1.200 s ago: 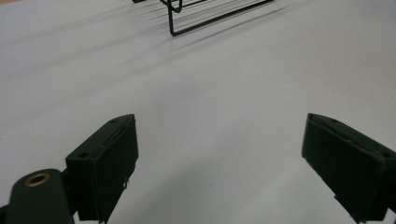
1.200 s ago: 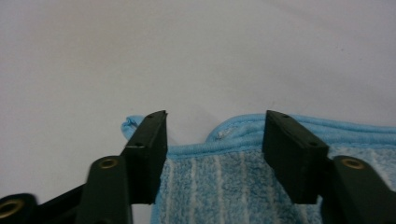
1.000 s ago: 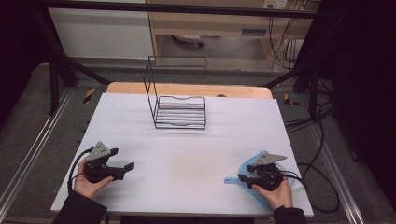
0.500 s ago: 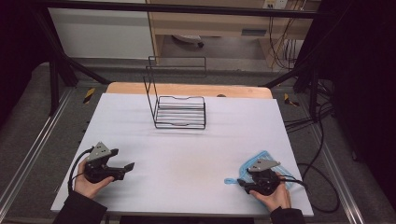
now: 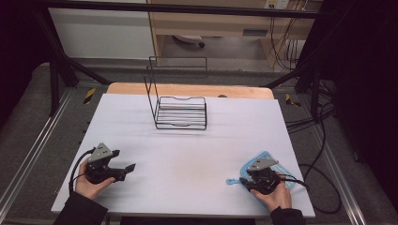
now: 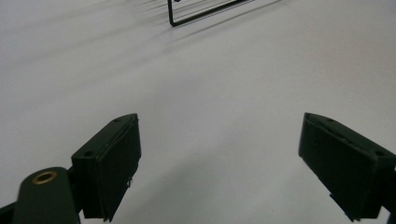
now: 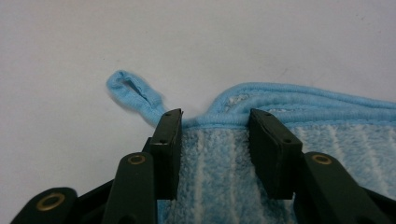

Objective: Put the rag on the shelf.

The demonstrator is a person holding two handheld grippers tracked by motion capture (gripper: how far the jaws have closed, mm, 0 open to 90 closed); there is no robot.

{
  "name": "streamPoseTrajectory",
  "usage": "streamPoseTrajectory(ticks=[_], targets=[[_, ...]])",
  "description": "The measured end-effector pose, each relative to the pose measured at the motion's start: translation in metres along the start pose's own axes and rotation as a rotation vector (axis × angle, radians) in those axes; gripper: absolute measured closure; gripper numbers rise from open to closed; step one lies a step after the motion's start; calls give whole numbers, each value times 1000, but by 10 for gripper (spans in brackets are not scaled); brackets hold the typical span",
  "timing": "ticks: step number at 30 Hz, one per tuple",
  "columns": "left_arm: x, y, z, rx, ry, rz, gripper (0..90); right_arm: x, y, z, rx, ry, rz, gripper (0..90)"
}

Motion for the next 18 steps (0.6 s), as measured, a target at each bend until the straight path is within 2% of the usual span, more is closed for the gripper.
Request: streamPoseTrajectory(ticks=[10,18], targets=[[0,0,1,1,-5,4,136,1,3,-1,-11,-21,5,704],[0,-1,1,1,-4,1,139,2,5,-2,-1,-33,47,768]])
Point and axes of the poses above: each handheld gripper's, and its own axes: z roughly forward along the jaws, x roughly out of its top, y roughly to its right, the point moved 9 cm from there along z, roughly forward along the jaws
